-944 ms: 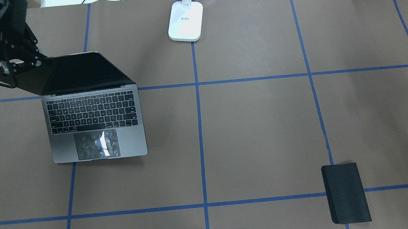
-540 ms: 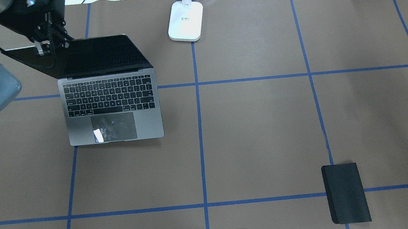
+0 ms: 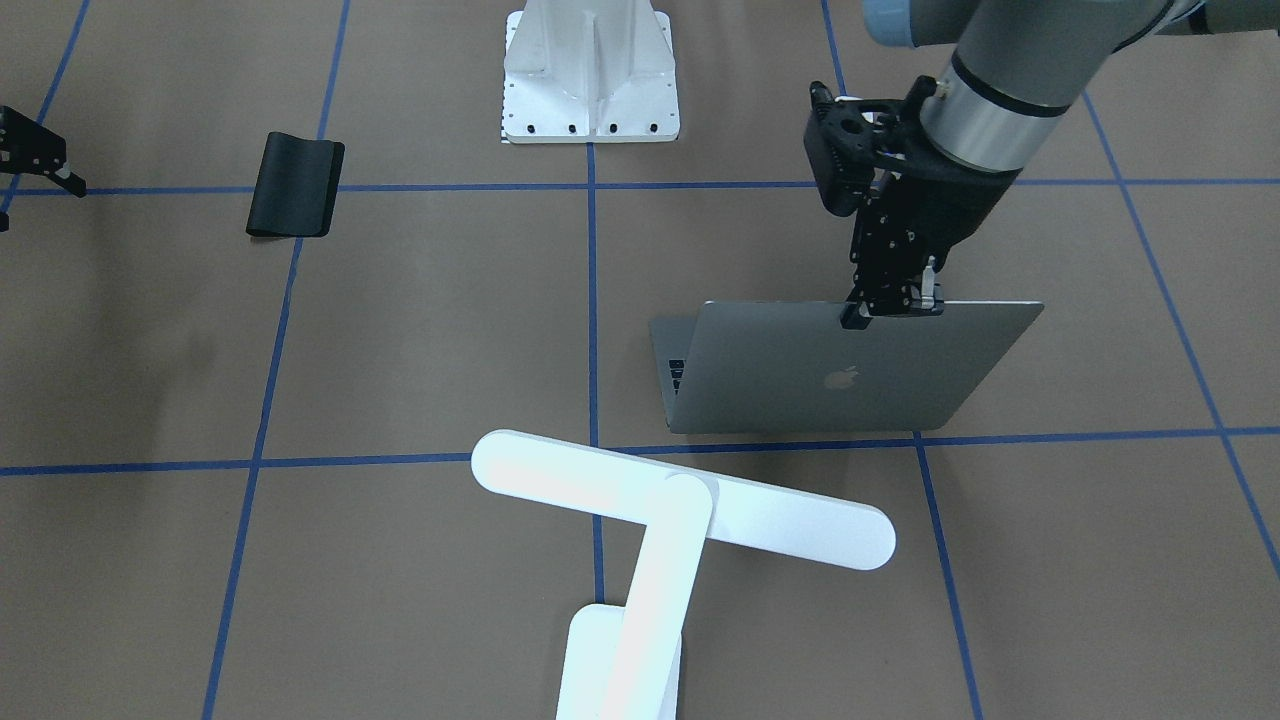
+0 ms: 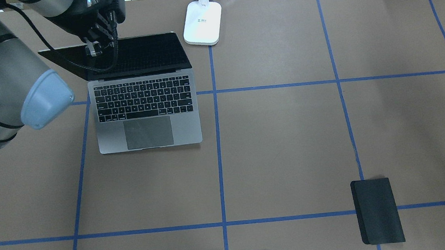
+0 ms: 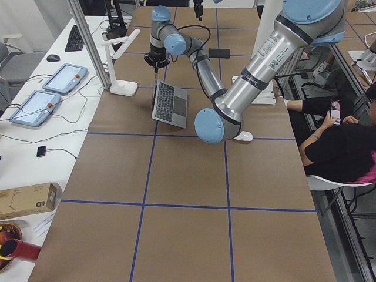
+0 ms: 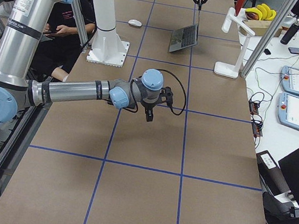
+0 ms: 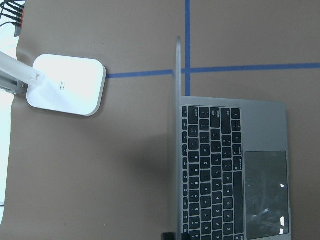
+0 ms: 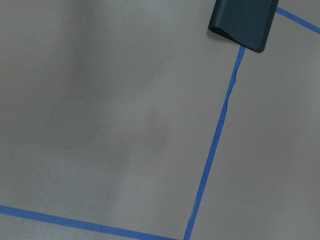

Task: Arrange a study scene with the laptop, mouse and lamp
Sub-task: 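Drag the laptop farther from the robot toward the lamp with the left gripper, then push the laptop lid open with the left gripper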

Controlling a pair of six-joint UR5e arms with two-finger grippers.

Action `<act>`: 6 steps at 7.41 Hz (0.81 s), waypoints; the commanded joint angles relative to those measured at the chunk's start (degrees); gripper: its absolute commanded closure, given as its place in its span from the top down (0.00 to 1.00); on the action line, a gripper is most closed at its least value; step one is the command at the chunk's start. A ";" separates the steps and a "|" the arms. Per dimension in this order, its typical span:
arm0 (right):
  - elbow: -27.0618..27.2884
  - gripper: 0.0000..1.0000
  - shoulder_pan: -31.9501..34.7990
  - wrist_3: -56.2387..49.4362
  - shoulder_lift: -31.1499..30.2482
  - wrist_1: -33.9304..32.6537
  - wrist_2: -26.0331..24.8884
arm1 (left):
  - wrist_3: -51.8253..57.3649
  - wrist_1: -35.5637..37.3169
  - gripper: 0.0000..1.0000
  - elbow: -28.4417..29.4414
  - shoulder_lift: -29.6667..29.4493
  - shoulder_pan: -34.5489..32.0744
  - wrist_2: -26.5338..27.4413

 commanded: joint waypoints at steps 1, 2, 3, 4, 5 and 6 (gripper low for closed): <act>0.04 1.00 -0.01 0.11 0.00 0.00 0.03 | 0.38 -0.82 0.11 3.25 -1.71 1.12 1.10; -0.05 1.00 -0.01 0.11 0.09 0.00 0.03 | 1.52 -0.91 0.11 3.44 -1.89 1.39 1.45; -0.14 1.00 -0.01 0.11 0.26 0.00 0.03 | 4.40 -2.74 0.11 5.79 -2.24 1.91 1.54; -0.22 1.00 -0.01 0.11 0.35 0.00 0.03 | 4.60 -6.67 0.11 7.55 -2.33 1.92 1.45; -0.31 1.00 -0.01 0.11 0.27 0.00 0.03 | 4.17 -6.97 0.12 7.57 -2.59 2.09 1.45; -0.31 1.00 -0.01 0.11 0.26 -0.09 0.03 | 4.16 -6.98 0.15 7.83 -2.42 2.09 1.45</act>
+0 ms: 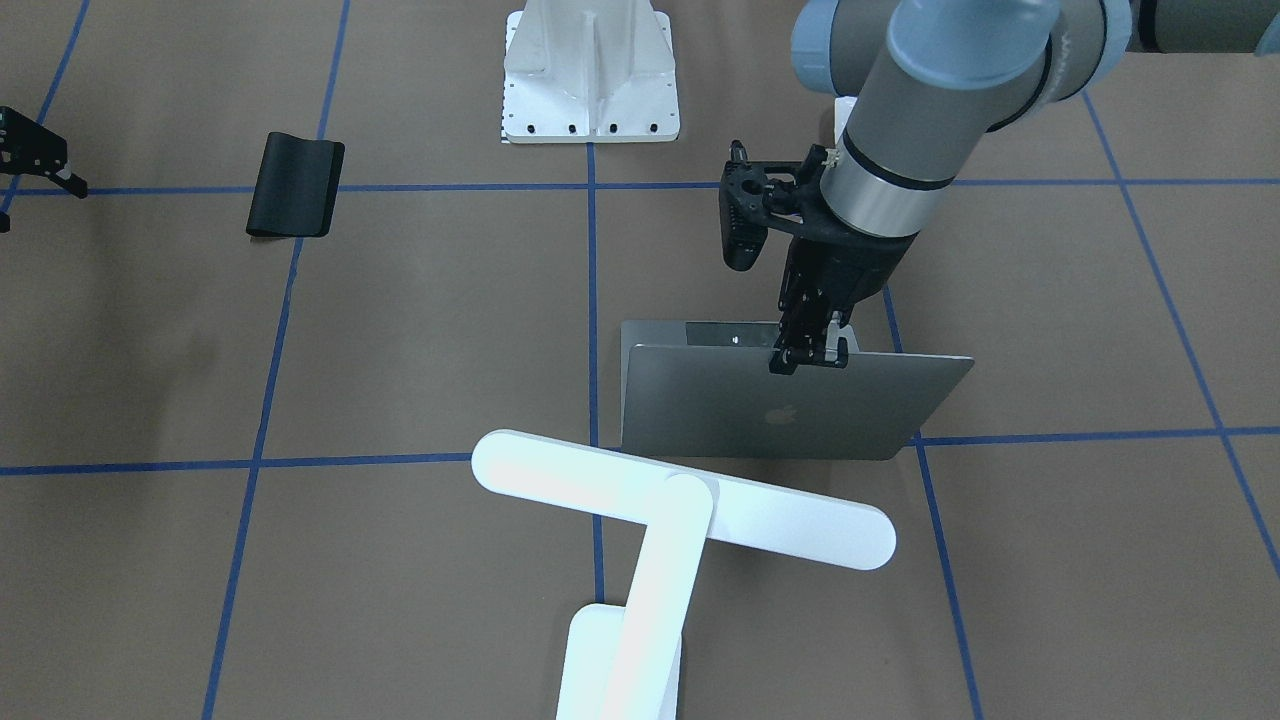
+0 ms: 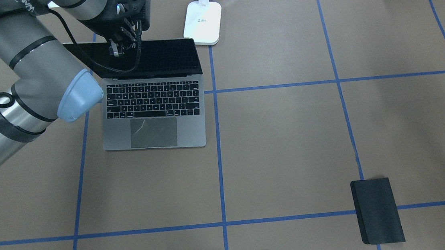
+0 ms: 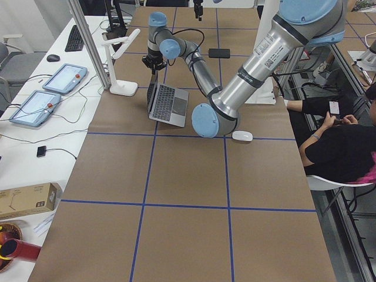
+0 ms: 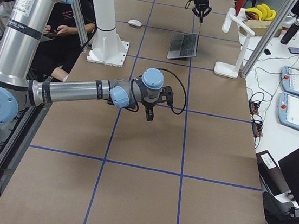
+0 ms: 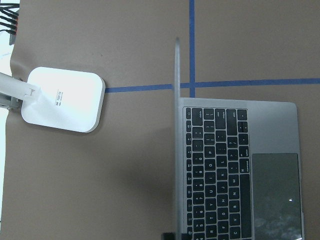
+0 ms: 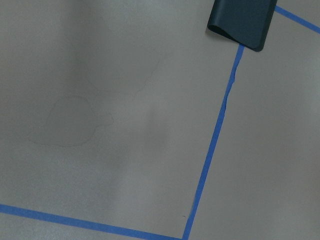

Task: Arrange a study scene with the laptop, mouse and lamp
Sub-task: 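Push the laptop lid open with the left gripper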

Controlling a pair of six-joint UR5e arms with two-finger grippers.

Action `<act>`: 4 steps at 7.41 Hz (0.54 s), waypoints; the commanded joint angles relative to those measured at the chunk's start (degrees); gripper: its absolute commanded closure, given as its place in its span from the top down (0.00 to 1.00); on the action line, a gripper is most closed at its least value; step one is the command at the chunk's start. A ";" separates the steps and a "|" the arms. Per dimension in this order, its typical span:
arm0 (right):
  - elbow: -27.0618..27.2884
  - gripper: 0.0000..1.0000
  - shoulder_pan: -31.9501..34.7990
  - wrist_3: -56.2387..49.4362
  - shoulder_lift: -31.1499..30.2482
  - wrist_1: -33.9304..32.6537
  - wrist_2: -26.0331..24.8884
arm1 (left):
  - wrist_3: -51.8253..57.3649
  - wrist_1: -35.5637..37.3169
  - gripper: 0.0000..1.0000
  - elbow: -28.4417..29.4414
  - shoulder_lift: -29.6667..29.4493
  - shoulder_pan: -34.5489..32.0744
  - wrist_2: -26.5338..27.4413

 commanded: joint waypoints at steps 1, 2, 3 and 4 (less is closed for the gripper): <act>-0.05 1.00 0.00 0.00 0.00 -0.07 0.00 | 0.01 -0.67 0.18 0.74 0.01 0.08 0.00; -0.05 1.00 0.00 0.00 0.08 -0.07 0.00 | -0.17 -0.59 0.19 1.17 0.10 0.17 0.09; -0.05 1.00 0.00 0.00 0.08 -0.07 0.00 | -0.25 -0.76 0.21 2.22 0.01 0.60 0.53; -0.13 1.00 0.00 0.00 0.08 -0.15 0.00 | -0.43 -3.29 0.22 3.28 0.10 2.09 2.44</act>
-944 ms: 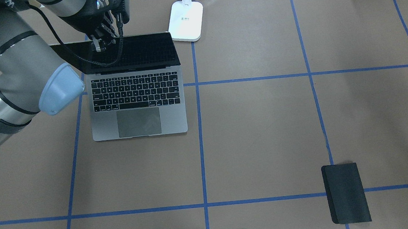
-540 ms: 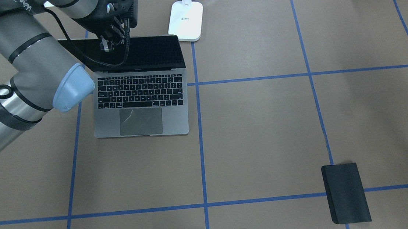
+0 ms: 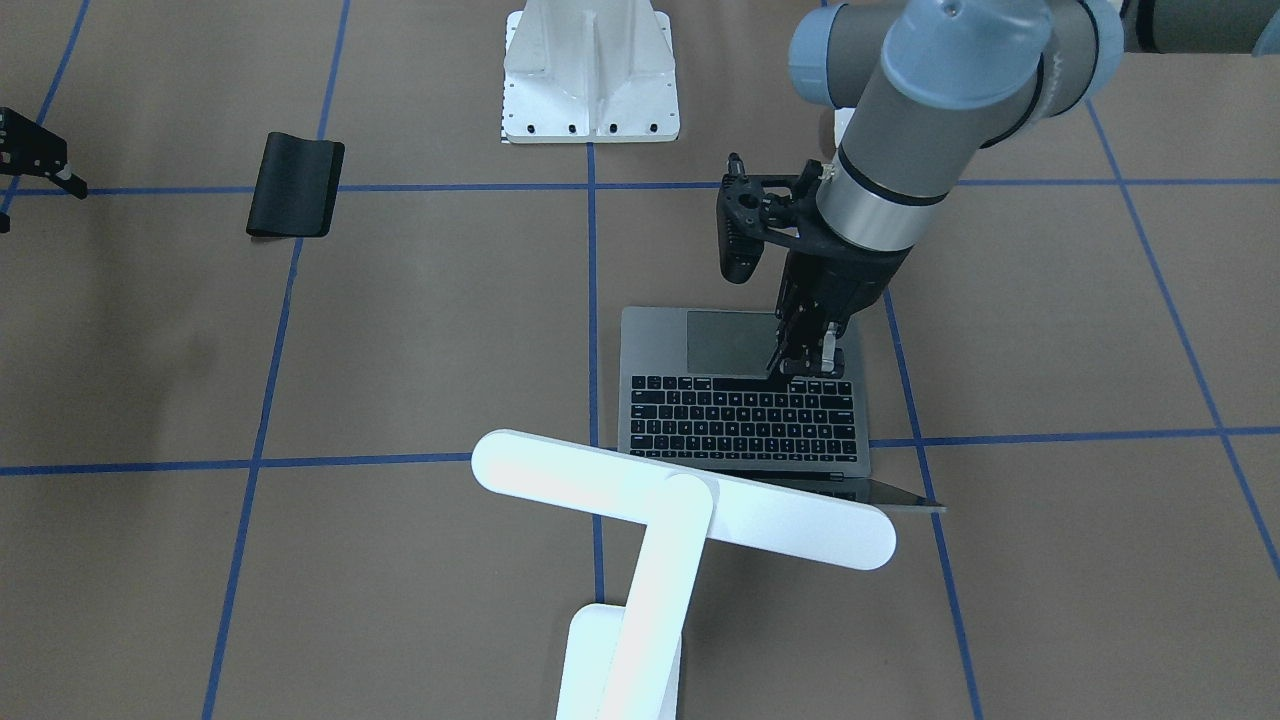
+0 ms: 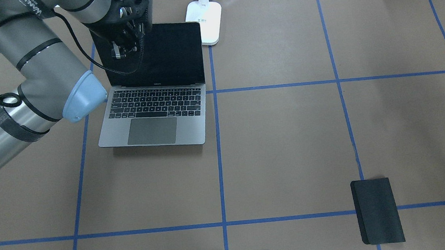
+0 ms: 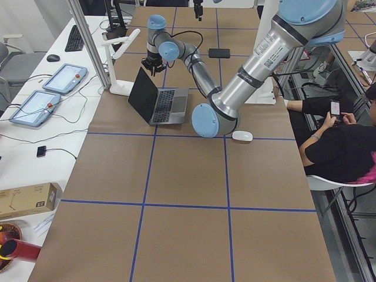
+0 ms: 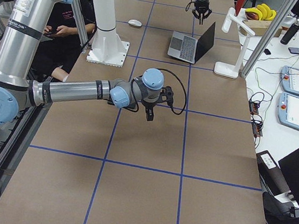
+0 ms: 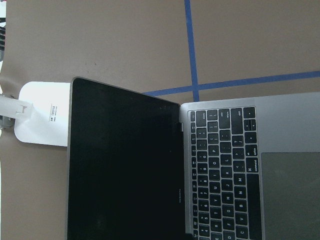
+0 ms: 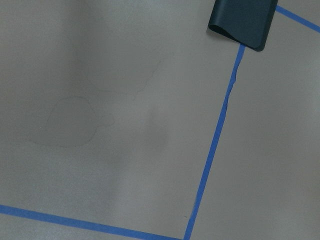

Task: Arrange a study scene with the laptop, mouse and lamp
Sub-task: 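Push the laptop lid open with the left gripper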

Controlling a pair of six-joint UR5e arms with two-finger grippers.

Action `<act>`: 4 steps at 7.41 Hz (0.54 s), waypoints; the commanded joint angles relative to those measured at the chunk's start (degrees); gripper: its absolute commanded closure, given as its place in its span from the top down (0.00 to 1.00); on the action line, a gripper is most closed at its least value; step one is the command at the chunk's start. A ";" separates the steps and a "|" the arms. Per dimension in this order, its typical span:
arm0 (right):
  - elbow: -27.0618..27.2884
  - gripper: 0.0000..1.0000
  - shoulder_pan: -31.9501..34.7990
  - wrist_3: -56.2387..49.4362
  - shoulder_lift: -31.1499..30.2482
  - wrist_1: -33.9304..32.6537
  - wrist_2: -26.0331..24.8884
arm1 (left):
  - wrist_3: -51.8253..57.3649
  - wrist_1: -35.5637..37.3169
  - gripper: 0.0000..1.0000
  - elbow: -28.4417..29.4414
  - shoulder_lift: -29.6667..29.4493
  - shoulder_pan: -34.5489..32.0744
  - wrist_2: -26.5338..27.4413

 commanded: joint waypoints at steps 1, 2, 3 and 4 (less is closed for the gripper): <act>-0.15 1.00 -0.09 0.00 0.02 -0.16 0.00 | -1.23 -3.20 0.40 0.86 0.22 1.28 1.70; -0.15 1.00 -0.09 0.00 0.02 -0.16 0.00 | -1.33 -3.12 0.47 0.68 0.31 1.28 1.71; -0.15 1.00 -0.09 0.00 0.02 -0.50 0.09 | -1.33 -2.95 0.54 0.16 0.48 1.19 1.53; -0.15 1.00 -1.22 1.04 0.02 -0.59 0.09 | -1.42 -2.60 0.59 -1.59 2.31 1.10 1.36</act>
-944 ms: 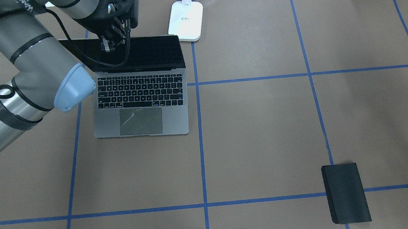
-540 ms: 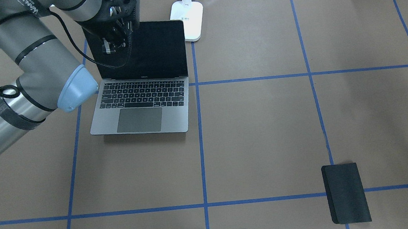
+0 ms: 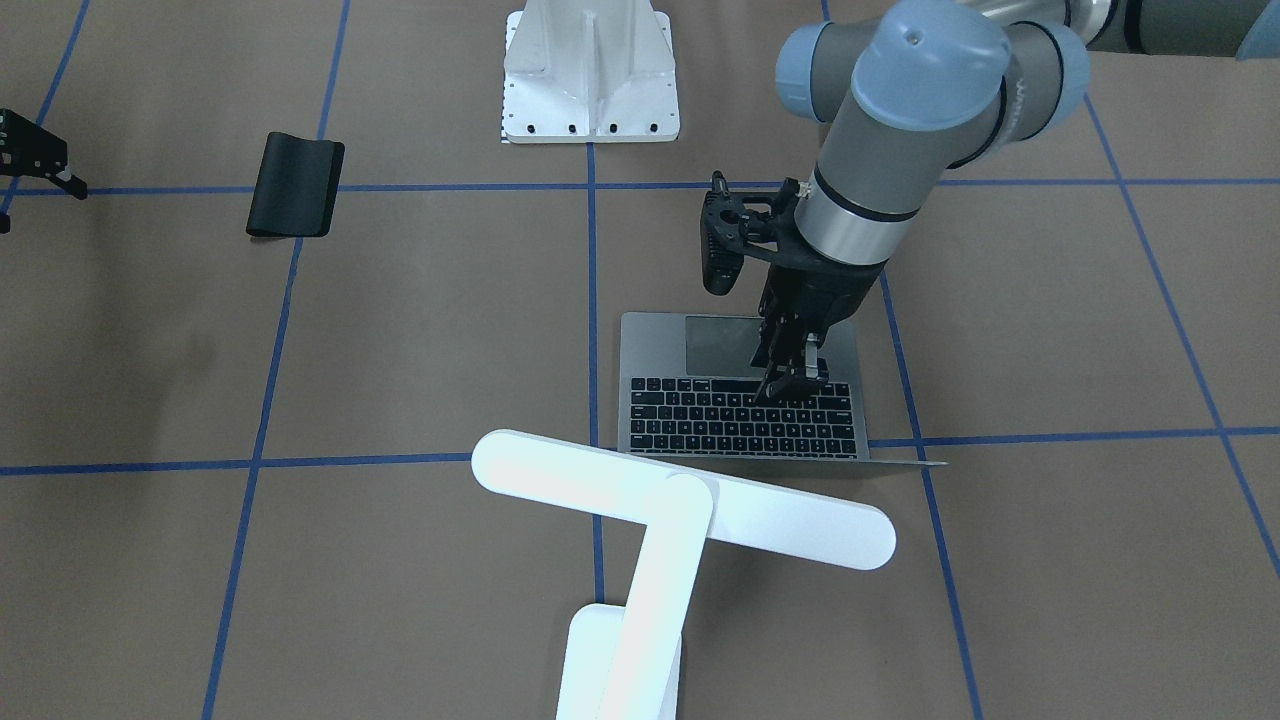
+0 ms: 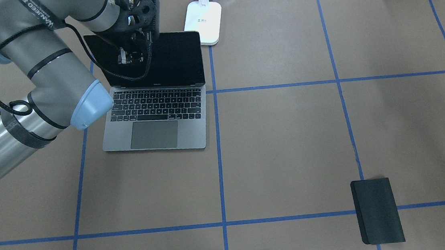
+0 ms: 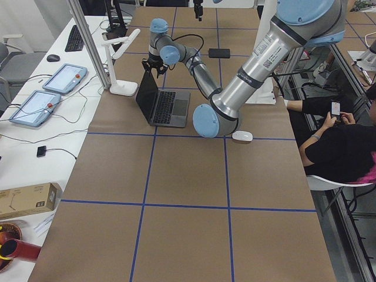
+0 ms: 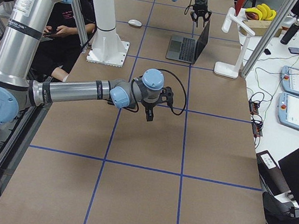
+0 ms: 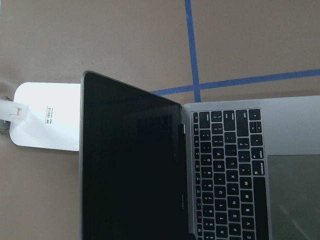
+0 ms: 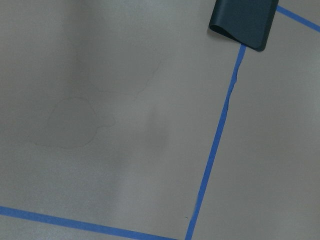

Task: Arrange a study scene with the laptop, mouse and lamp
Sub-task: 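Push the laptop lid open with the left gripper, then withdraw the left gripper while the right gripper lowers onto the black mouse pad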

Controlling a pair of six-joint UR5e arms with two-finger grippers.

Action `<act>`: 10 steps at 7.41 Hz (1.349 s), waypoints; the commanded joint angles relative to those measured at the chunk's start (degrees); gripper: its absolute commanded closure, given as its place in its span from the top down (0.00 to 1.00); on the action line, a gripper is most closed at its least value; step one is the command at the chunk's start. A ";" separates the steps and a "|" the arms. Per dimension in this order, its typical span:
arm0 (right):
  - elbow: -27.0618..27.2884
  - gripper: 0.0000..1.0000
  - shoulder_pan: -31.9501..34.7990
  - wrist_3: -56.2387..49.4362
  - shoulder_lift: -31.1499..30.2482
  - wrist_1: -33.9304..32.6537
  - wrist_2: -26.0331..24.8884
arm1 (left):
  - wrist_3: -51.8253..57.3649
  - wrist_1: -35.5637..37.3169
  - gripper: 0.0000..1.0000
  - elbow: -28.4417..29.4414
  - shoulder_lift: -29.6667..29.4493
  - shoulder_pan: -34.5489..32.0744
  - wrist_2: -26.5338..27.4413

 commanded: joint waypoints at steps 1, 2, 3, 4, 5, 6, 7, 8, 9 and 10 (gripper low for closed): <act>-0.01 1.00 -5.57 8.57 0.96 0.33 -0.31 | -1.43 0.51 0.70 -4.51 4.72 -0.34 -0.43; -0.18 1.00 -8.05 13.25 2.88 0.42 -0.58 | -6.23 2.69 0.84 -9.67 9.80 -0.86 -0.43; -0.27 1.00 -8.60 13.65 2.99 0.59 -0.15 | -12.98 4.80 0.94 -13.11 13.50 -0.95 -0.43; -0.18 1.00 -9.30 13.65 2.47 0.77 -0.06 | -24.62 4.82 0.99 -18.63 20.24 -0.87 -1.21; -0.36 1.00 -10.35 13.74 2.38 0.68 2.12 | -38.66 4.73 0.99 -22.34 24.05 -0.78 -3.83; -0.53 1.00 -12.19 14.18 2.29 0.51 3.19 | -51.68 4.64 0.99 -24.90 25.83 0.09 -4.21; -0.71 1.00 -15.17 18.01 2.46 0.68 2.94 | -62.51 4.64 1.00 -26.93 26.89 2.19 -4.21; -0.88 1.00 -19.11 22.14 2.55 3.38 1.63 | -77.24 4.12 1.00 -28.34 29.25 6.30 -3.34; -2.63 1.00 -21.07 27.57 2.38 10.28 0.92 | -83.39 3.94 1.00 -29.75 30.58 10.34 1.11; -5.95 1.00 -22.83 32.76 1.33 18.79 0.74 | -84.15 3.51 1.00 -30.37 32.50 13.34 2.28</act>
